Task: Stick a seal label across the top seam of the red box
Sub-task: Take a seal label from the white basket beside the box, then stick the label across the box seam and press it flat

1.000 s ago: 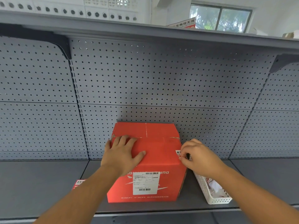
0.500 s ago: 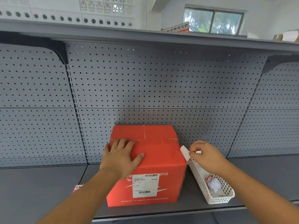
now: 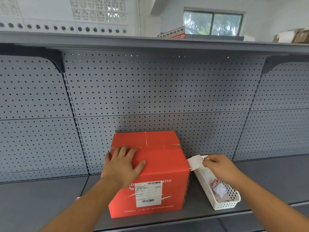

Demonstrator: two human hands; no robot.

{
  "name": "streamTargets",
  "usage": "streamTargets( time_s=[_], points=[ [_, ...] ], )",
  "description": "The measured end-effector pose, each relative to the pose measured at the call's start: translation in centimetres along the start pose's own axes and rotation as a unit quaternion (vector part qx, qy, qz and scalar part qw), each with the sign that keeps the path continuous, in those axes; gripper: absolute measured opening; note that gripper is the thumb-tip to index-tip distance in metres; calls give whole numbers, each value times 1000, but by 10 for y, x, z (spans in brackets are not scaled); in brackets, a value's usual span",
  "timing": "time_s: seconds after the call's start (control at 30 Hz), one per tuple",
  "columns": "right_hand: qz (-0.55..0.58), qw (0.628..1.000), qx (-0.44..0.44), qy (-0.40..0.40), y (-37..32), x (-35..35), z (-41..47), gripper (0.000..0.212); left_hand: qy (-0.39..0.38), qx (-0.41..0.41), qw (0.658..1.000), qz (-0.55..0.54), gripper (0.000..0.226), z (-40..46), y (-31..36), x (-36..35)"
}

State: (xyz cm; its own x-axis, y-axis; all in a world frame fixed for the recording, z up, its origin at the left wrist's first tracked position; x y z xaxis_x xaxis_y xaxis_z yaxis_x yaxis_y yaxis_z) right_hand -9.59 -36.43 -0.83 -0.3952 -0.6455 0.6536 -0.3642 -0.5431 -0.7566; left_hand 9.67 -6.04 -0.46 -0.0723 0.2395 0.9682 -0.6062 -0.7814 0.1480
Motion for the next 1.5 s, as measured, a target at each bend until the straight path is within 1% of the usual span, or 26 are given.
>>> streamTargets(
  time_s=[0.13, 0.3, 0.5, 0.57, 0.67, 0.73, 0.77, 0.83, 0.9, 0.97, 1.0, 1.1, 1.17, 1.2, 1.27, 1.33, 1.37, 1.4, 1.43, 1.5],
  points=[
    [-1, 1000, -29, -3, 16, 3, -4, 26, 2, 0, 1000, 2, 76, -1, 0, 0],
    [20, 999, -41, -10, 20, 7, -4, 30, -2, 2, 1000, 4, 76, 0, 1, 0],
    [43, 999, -28, 5, 13, 21, -2, 32, -13, 10, 1000, 6, 75, -1, 1, 3],
    [41, 999, -15, 16, 2, 24, 1, 28, -10, 10, 1000, -3, 74, 0, 4, 9],
    [46, 998, 30, 11, -30, 21, 7, 24, 0, 15, 999, -38, 61, 5, 13, 20],
    [62, 996, 66, 11, -57, 15, 10, 24, 14, 14, 995, -100, 45, 10, 22, 30],
    [74, 994, 83, 9, -71, 11, 11, 23, 10, 14, 988, -155, 34, 13, 27, 32],
    [90, 990, 111, 2, -96, -1, 12, 23, -9, 19, 957, -291, 11, 17, 39, 35],
    [74, 987, 143, -7, -121, -14, 12, 26, -27, 30, 910, -412, 14, 21, 52, 36],
    [40, 982, 183, -7, -143, -26, 10, 24, -45, 47, 864, -499, 13, 24, 64, 33],
    [26, 979, 203, -9, -152, -32, 9, 23, -57, 56, 841, -535, 14, 24, 70, 31],
    [-15, 965, 262, -20, -172, -48, 6, 21, -95, 90, 770, -625, 30, 25, 79, 19],
    [-45, 954, 295, -23, -181, -55, 5, 17, -102, 113, 735, -661, 35, 25, 78, 12],
    [-49, 951, 305, -29, -183, -57, 7, 17, -99, 122, 724, -672, 34, 26, 76, 10],
    [-47, 948, 312, -45, -180, -62, 12, 16, -84, 142, 713, -681, 28, 27, 69, 9],
    [-45, 950, 306, -31, -173, -61, 21, 9, -67, 164, 708, -683, 21, 25, 61, 9],
    [-44, 955, 294, -12, -168, -58, 26, 4, -59, 174, 703, -687, 20, 25, 56, 9],
    [-39, 961, 272, 4, -161, -55, 33, 4, -52, 182, 698, -690, 20, 26, 52, 9],
    [-29, 969, 245, 10, -153, -54, 40, 9, -48, 187, 694, -693, 20, 27, 48, 8],
    [-7, 982, 189, -7, -142, -57, 53, 16, -45, 194, 691, -695, 20, 31, 42, 5]
  ],
)
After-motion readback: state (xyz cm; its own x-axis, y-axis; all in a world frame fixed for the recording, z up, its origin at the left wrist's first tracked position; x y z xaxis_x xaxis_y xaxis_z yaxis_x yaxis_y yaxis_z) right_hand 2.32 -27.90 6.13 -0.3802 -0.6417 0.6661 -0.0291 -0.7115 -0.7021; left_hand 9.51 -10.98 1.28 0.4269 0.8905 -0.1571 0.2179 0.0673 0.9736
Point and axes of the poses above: each hand's wrist, its own z-axis towards the middle knuckle, its own x-axis out of the back of the hand, y = z × x, the point moved 10 cm from there along z, towards the middle knuckle, and after that the axes turned 4 degrees about -y, right-handed, at the moved point
